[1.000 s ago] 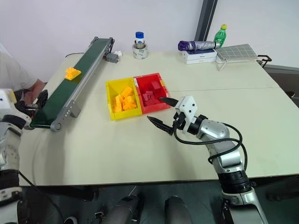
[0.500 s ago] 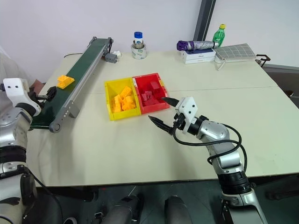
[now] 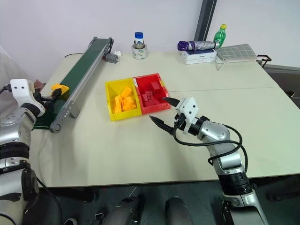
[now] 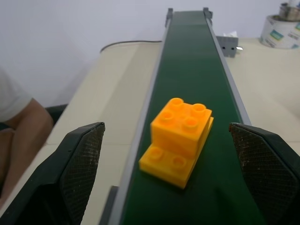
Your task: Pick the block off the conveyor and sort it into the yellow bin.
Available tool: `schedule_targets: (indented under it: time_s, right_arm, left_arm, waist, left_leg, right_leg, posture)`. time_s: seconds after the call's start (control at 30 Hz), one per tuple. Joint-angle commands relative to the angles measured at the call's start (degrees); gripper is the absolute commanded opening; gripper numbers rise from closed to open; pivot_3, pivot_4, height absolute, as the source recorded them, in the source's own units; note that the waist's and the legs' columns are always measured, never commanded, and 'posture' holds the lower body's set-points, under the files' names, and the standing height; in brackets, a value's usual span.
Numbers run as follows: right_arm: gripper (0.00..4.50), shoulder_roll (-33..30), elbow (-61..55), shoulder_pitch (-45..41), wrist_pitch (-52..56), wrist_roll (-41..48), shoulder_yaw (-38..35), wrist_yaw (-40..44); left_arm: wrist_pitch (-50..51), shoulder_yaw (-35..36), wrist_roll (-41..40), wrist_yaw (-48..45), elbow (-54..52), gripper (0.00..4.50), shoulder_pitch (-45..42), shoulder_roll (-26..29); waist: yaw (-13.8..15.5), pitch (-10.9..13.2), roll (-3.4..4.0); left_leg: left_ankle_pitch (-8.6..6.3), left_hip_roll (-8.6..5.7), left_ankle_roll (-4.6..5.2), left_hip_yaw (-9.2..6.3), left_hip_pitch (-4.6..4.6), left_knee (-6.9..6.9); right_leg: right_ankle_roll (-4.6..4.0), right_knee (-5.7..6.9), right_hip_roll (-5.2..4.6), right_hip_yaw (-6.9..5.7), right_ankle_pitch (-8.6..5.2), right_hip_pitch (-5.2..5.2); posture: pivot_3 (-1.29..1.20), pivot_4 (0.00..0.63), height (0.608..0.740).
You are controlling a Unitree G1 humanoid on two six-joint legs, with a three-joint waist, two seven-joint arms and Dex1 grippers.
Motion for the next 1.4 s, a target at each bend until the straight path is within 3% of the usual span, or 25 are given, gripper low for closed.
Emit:
schedule_targets:
  time_s: [0.03,0.17,0.2,0.27,0.4,0.43,0.7,0.9,1.0,1.17,1.33,1.4]
  right_arm:
    - [4.50,-0.1,-2.0,-0.5,-0.7,0.0,-0.4,-0.4]
    - [4.50,-0.2,-2.2,-0.4,-0.7,-0.1,-0.4,-0.7]
    - [4.50,-0.2,-2.2,-0.5,-0.7,-0.1,-0.4,-0.7]
    - [4.50,-0.2,-2.2,-0.5,-0.8,-0.3,-0.4,-0.9]
    - [4.50,-0.3,-2.1,-0.5,-1.1,-0.4,-0.4,-1.0]
    - [4.50,-0.4,-2.0,-0.5,-1.1,-0.4,-0.5,-1.0]
    - [4.50,-0.5,-1.6,-0.4,-1.7,-0.7,-0.9,-0.8]
    - [4.50,-0.3,-0.3,-1.5,-2.1,-1.0,-0.5,-0.2]
    - [4.50,0.0,0.2,-2.1,-2.6,-1.3,-0.2,-0.2]
    - [4.50,0.1,-0.3,-1.7,-2.9,-1.7,-0.2,-0.9]
    - [4.50,-0.2,-1.5,-1.2,-2.5,-1.8,-0.6,-1.9]
    - [4.50,-0.3,-2.0,-0.6,-2.5,-1.9,-0.7,-2.4]
  left_arm:
    - [-1.4,-0.2,0.5,-0.4,0.1,4.46,-1.3,0.6]
    - [-0.4,-0.4,0.5,-0.6,0.8,4.46,-1.4,0.3]
    - [-0.4,-0.5,0.8,-0.4,0.7,4.23,-1.2,0.2]
    - [-0.4,-0.5,0.9,-0.3,0.3,3.63,-0.9,0.0]
    - [1.5,-0.4,0.7,0.0,-2.5,1.62,1.2,-0.3]
    - [2.4,0.1,0.2,0.3,-4.4,1.32,2.2,-0.5]
    - [13.2,3.9,-10.0,0.1,-28.7,1.35,10.6,-4.7]
    - [20.2,-3.2,-12.9,-0.1,-41.0,1.35,8.4,-9.8]
    - [18.5,-7.8,-9.3,2.8,-39.6,1.35,4.2,-15.0]
    - [9.4,-10.8,-3.6,10.0,-27.8,1.35,-3.4,-25.4]
    - [-0.8,-11.4,1.2,14.4,-13.2,1.35,-11.4,-30.2]
    - [-3.3,-11.0,1.3,14.3,-10.0,2.41,-13.3,-31.5]
  waist:
    - [0.0,0.0,0.00]
    - [0.0,0.0,0.00]
    - [0.0,0.0,0.00]
    - [0.0,0.0,0.00]
    - [0.0,0.0,0.00]
    - [0.0,0.0,0.00]
    - [0.2,0.0,-0.01]
    - [0.4,0.0,-0.01]
    - [0.8,0.0,-0.02]
    - [0.9,0.0,-0.03]
    - [1.0,0.0,-0.04]
    - [1.1,0.0,-0.04]
  left_leg:
    - [0.00,0.00,0.00,0.00,0.00,0.00]
    - [0.01,0.00,0.01,0.00,0.00,0.00]
    - [0.01,0.00,0.01,0.00,0.00,0.01]
    - [0.01,0.00,0.01,0.00,0.00,0.01]
    - [0.01,0.00,0.01,0.00,0.00,0.03]
    - [0.01,0.00,0.01,0.00,0.00,0.03]
    - [0.01,0.02,0.01,0.00,0.00,0.10]
    - [0.01,0.02,-0.02,0.01,0.02,0.14]
    - [0.02,0.02,-0.06,0.02,0.03,0.20]
    - [0.05,0.04,-0.03,0.06,0.02,0.23]
    - [0.06,0.05,-0.02,0.08,0.00,0.22]
    - [0.06,0.05,-0.02,0.09,0.00,0.22]
  right_leg:
    - [0.00,0.00,0.00,0.00,0.00,0.00]
    - [0.00,0.00,0.00,0.00,0.00,0.00]
    - [0.00,0.00,0.00,0.00,0.00,0.00]
    - [0.00,0.00,0.00,0.00,0.01,0.01]
    - [0.01,0.00,0.00,0.00,0.02,0.01]
    - [0.01,0.01,0.00,0.00,0.02,0.01]
    - [-0.03,0.03,0.01,0.02,0.04,0.02]
    - [-0.06,0.03,0.01,0.02,0.07,0.08]
    - [-0.05,0.02,0.02,0.01,0.14,0.13]
    - [0.00,-0.01,0.06,0.03,0.19,0.12]
    - [0.01,-0.02,0.07,0.02,0.20,0.09]
    - [0.03,-0.03,0.07,0.02,0.21,0.10]
  posture:
    - [0.00,0.150,0.740]
    - [0.00,0.150,0.740]
    - [0.00,0.150,0.740]
    - [0.00,0.150,0.740]
    - [0.00,0.150,0.740]
    - [0.00,0.150,0.740]
    - [0.00,0.150,0.740]
    - [0.00,0.150,0.740]
    - [0.00,0.150,0.740]
    - [0.00,0.150,0.740]
    - [0.00,0.150,0.740]
    - [0.00,0.150,0.740]
